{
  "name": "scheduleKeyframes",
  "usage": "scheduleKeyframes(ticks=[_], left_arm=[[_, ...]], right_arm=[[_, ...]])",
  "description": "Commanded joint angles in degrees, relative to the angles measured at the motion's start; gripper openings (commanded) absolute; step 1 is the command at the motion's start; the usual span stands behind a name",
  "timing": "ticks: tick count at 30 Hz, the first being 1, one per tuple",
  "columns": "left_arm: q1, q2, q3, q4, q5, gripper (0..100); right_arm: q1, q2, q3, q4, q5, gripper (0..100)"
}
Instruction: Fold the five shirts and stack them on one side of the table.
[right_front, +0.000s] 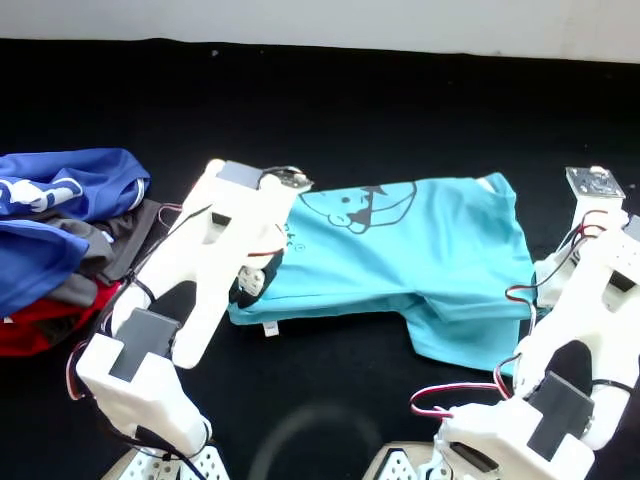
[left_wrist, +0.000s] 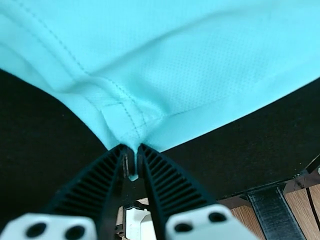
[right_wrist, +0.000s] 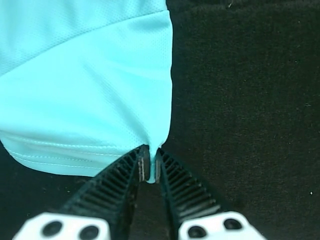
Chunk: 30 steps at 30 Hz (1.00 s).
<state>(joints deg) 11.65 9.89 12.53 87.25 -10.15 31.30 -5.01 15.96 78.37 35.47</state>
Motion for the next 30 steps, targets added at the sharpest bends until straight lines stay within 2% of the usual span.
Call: scheduleKeyframes(ticks=[1,6,9,12,14,18,23,26,27,28,30], left_arm=[[0.57,0.22,0.92,-1.67,0.0,1],[0.48,1.01,1.63,-1.93,0.0,1],[0.4,0.48,1.1,-1.76,0.0,8],[-0.75,0.48,1.01,-1.76,0.0,16],[-2.42,0.48,0.13,-1.76,-0.09,17],[-6.55,0.48,-7.25,2.11,-0.09,17],[-10.51,1.01,-22.81,7.3,-0.09,17],[-10.95,1.27,-28.44,5.63,0.26,13],[-10.59,1.27,-28.97,3.6,0.35,7],[-10.24,1.27,-28.79,1.23,0.44,0],[-9.1,1.89,-27.74,-2.99,0.44,3]], right_arm=[[1.01,-2.68,-2.33,-0.22,0.88,0.5],[0.66,-2.86,0.66,-0.4,0.88,0.7],[-0.4,-2.95,1.8,0.4,0.88,1.4],[-1.8,-2.95,1.45,3.91,0.88,8.2],[-3.21,-3.03,1.01,5.93,0.97,12.2],[-5.23,-3.03,-2.95,10.68,0.53,12.6],[-5.76,-2.95,-14.29,15.52,0.0,12.6],[-6.37,-2.42,-20.09,10.51,-6.51,6.9],[-7.96,-2.24,-20.79,8.31,-8.53,1.2],[-9.54,-2.07,-20.7,6.46,-9.58,0.2],[-13.58,-0.31,-20.97,4.18,-9.93,1.5]])
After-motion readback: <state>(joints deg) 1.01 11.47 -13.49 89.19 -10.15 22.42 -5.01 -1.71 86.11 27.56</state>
